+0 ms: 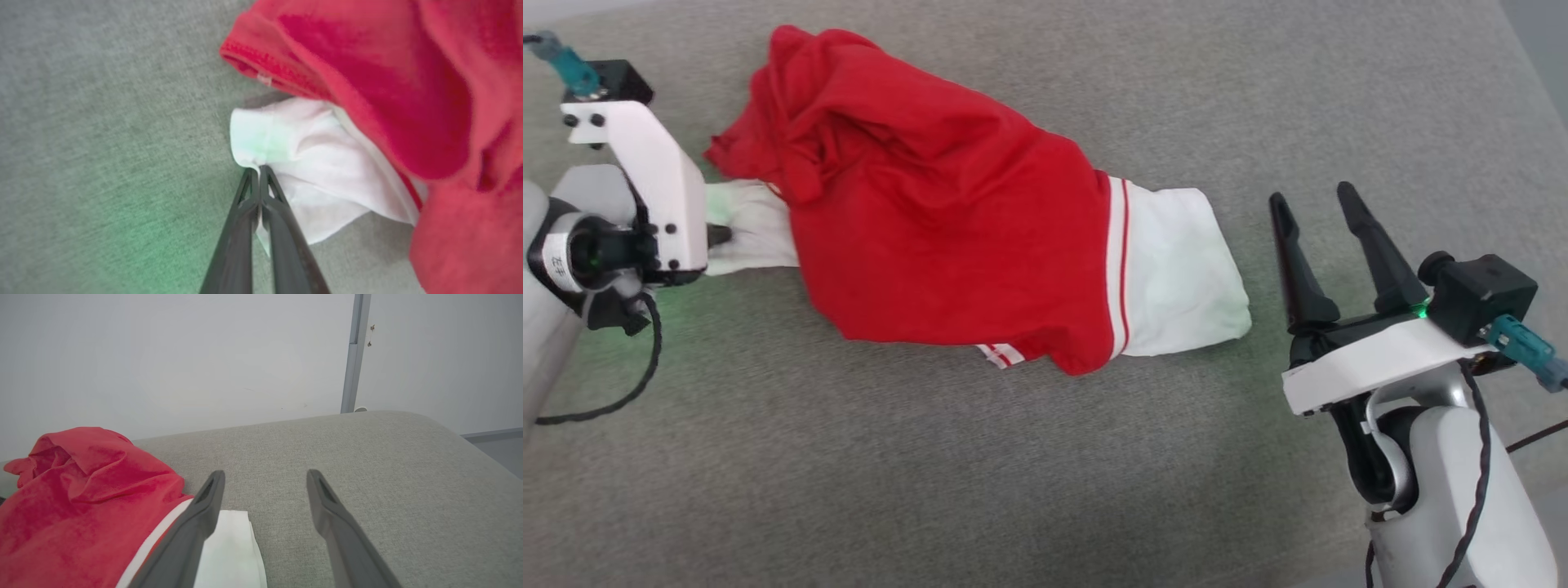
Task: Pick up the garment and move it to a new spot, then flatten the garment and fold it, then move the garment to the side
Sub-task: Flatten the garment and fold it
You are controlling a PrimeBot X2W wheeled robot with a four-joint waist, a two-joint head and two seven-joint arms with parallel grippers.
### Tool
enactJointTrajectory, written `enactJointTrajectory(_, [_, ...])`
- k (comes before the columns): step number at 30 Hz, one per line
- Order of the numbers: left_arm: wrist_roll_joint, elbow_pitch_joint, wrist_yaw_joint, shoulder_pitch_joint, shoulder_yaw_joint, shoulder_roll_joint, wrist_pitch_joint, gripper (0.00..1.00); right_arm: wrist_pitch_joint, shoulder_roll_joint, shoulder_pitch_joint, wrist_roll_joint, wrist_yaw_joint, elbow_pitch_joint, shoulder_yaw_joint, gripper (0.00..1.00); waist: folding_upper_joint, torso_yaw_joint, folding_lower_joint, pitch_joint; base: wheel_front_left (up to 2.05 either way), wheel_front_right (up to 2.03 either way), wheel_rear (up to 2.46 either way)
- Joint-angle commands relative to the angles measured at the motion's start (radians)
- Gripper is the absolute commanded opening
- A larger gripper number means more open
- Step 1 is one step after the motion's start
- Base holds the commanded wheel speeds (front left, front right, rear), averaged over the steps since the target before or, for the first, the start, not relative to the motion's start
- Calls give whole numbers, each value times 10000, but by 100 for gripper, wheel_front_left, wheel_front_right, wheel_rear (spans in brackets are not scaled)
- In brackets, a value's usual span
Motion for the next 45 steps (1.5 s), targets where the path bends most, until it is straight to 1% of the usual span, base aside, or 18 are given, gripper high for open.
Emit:
enactJointTrajectory(1, [102, 92, -81, 578, -383, -113, 330, 0, 60, -2, -59, -86, 0, -54, -40, 100, 0, 195, 0, -149, 0, 0, 0])
enactJointTrajectory(6, [-18, -491, 9, 375, -244, 140, 489, 0, 240, -2, 80, -245, 0, -161, -271, 100, 0, 661, 0, -487, 0, 0, 0])
enactJointTrajectory(11, [-116, -1506, 254, 677, -222, 658, 689, 0, 445, -1, 221, -401, 0, -293, -447, 100, 0, 1150, 0, -758, 0, 0, 0])
enactJointTrajectory(14, [-318, -2258, 620, 1043, -184, 1027, 923, 0, 561, -24, 293, -467, 0, -405, -564, 100, 0, 1424, 0, -882, 0, 0, 0])
enactJointTrajectory(19, [-650, -3615, 1314, 1932, -217, 1837, 1264, 0, 748, -46, 335, -537, 0, -543, -624, 100, 0, 1780, 0, -1025, 0, 0, 0])
enactJointTrajectory(23, [-900, -4550, 1876, 2740, -258, 2504, 1297, 0, 912, -92, 450, -550, 0, -667, -661, 100, 0, 2027, 0, -1105, 0, 0, 0])
enactJointTrajectory(26, [-980, -5019, 2233, 3298, -370, 3028, 1306, 0, 1018, -137, 488, -568, 0, -746, -642, 100, 0, 2142, 0, -1160, 0, 0, 0])
enactJointTrajectory(30, [-883, -5300, 2656, 3957, -619, 3574, 1331, 0, 1136, -173, 506, -574, 0, -821, -621, 100, 0, 2253, 0, -1220, 0, 0, 0])
enactJointTrajectory(33, [-884, -5333, 2743, 4122, -636, 3664, 1146, 0, 1173, -186, 516, -568, 0, -840, -609, 100, 0, 2293, 0, -1241, 0, 0, 0])
enactJointTrajectory(37, [-1168, -5181, 2810, 4438, -491, 3565, 774, 0, 1243, -197, 566, -544, 0, -846, -551, 100, 0, 2332, 0, -1290, 0, 0, 0])
enactJointTrajectory(41, [-1241, -5103, 2763, 4456, -226, 3411, 226, 0, 1276, -213, 640, -493, 0, -851, -508, 100, 0, 2326, 0, -1350, 0, 0, 0])
enactJointTrajectory(42, [-1210, -5147, 2705, 4407, -165, 3409, 95, 33, 1268, -217, 659, -478, 0, -846, -499, 100, 0, 2322, 0, -1371, 0, 0, 0])
enactJointTrajectory(43, [-1221, -5167, 2692, 4352, -86, 3393, -24, 58, 1274, -224, 676, -470, 0, -839, -493, 100, 0, 2323, 0, -1397, 0, 0, 0])
enactJointTrajectory(44, [-1236, -5201, 2675, 4304, -20, 3387, -109, 96, 1287, -233, 695, -464, 0, -832, -493, 100, 0, 2326, 0, -1425, 0, 0, 0])
enactJointTrajectory(45, [-1253, -5223, 2668, 4268, 38, 3389, -179, 100, 1303, -234, 709, -452, 0, -825, -486, 100, 0, 2327, 0, -1451, 0, 0, 0])
